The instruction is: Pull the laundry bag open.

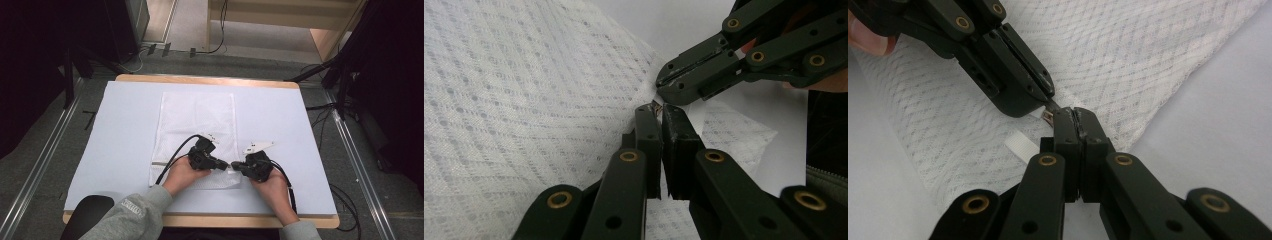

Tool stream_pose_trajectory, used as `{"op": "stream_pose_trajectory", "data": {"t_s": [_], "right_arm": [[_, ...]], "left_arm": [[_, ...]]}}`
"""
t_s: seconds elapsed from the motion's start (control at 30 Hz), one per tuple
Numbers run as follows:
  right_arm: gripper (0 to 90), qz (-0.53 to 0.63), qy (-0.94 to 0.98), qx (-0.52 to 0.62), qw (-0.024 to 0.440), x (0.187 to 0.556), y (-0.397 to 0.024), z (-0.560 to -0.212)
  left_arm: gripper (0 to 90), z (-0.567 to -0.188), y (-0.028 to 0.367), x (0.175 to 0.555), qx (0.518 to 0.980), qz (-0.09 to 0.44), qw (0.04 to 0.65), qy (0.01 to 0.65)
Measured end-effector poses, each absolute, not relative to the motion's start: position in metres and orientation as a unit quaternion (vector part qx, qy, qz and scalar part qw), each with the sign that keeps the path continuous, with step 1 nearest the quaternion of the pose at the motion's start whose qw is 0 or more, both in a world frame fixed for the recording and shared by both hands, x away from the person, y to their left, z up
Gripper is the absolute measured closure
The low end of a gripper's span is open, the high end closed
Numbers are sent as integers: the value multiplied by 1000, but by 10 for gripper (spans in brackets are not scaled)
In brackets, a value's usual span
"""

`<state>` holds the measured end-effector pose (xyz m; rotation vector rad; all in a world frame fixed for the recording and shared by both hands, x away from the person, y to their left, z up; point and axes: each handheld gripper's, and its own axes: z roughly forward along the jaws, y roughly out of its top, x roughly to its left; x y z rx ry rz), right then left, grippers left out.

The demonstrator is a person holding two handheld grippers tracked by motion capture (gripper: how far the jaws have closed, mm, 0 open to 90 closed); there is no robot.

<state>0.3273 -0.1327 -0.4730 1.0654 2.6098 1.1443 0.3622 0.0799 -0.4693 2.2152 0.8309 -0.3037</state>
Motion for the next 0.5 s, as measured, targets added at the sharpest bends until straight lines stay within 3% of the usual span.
{"op": "stream_pose_trajectory", "data": {"t_s": [0.5], "right_arm": [[900,383,853,350,46,327,-135,-475]], "left_arm": [[881,-467,88,366,859,-135,364,333]]}}
